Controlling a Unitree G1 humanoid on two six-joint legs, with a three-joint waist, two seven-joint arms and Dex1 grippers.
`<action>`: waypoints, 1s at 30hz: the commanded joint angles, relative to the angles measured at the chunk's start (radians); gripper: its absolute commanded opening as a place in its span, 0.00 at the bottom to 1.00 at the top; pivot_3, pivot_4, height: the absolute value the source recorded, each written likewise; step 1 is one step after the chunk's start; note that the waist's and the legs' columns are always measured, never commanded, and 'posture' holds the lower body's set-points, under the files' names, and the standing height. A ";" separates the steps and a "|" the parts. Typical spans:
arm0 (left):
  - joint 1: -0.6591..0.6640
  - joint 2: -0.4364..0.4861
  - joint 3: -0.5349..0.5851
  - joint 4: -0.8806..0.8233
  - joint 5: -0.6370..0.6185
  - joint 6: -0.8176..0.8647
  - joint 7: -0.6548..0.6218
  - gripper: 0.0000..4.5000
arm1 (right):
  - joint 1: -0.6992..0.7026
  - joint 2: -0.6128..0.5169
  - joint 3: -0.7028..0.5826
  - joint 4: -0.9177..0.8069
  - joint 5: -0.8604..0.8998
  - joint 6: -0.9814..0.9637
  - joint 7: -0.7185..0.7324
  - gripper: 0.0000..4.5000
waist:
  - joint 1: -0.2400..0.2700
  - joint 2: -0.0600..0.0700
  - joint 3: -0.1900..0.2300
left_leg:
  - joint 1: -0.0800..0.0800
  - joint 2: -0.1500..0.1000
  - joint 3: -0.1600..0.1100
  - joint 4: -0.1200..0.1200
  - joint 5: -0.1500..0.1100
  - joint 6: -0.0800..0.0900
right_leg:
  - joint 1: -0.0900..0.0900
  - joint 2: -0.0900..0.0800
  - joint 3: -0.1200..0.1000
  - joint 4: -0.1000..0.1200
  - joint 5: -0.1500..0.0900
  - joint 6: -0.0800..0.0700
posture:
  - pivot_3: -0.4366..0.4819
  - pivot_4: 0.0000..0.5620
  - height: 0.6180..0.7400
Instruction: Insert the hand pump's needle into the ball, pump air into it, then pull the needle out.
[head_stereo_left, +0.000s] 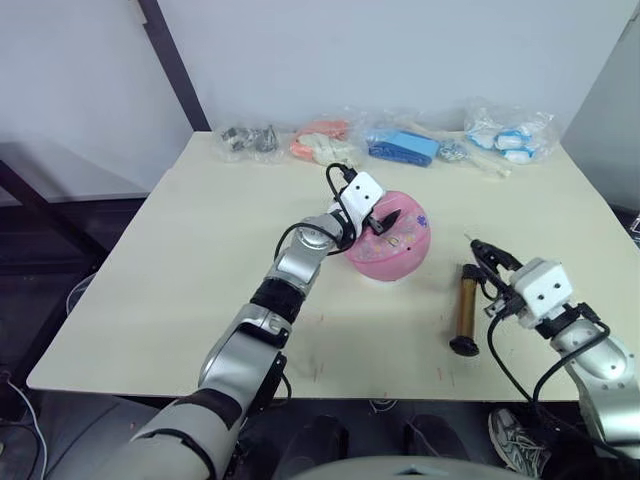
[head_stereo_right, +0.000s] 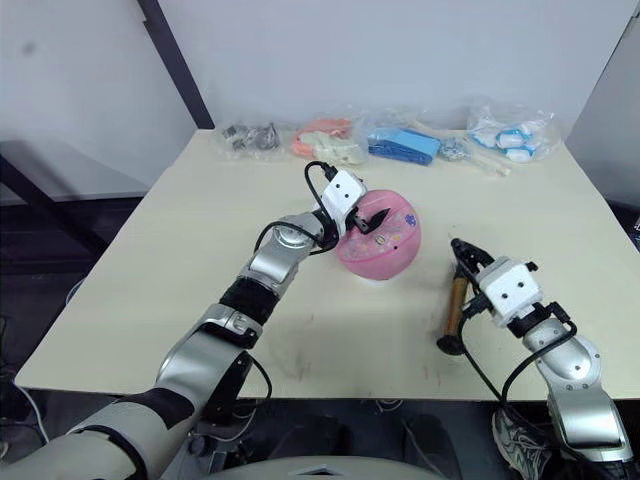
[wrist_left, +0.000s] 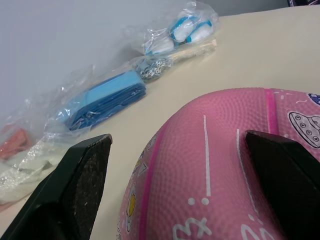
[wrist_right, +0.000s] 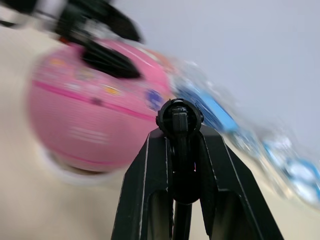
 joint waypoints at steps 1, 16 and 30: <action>0.082 0.018 -0.002 0.045 0.018 0.097 -0.036 1.00 | -0.033 0.006 -0.032 0.010 0.013 0.021 -0.020 0.02 | 0.000 0.001 0.001 | -0.002 0.000 0.000 0.000 0.000 0.000 | -0.003 0.000 0.000 0.001 0.002 0.004 | 0.48 0.27 0.97; 0.124 -0.031 0.121 -0.149 -0.150 0.314 -0.144 1.00 | -0.076 0.010 -0.032 0.055 0.036 0.018 0.007 0.02 | 0.006 0.003 0.016 | -0.022 -0.003 -0.001 0.000 0.003 0.005 | -0.023 0.000 0.000 0.001 0.003 0.003 | 0.48 0.27 0.97; 0.112 -0.041 0.182 -0.205 -0.262 0.351 -0.246 1.00 | -0.078 0.001 -0.053 0.071 0.113 0.035 0.061 0.02 | 0.009 0.003 0.024 | -0.036 -0.003 -0.001 0.000 0.006 0.000 | -0.037 0.000 0.000 0.001 0.006 -0.003 | 0.48 0.27 0.97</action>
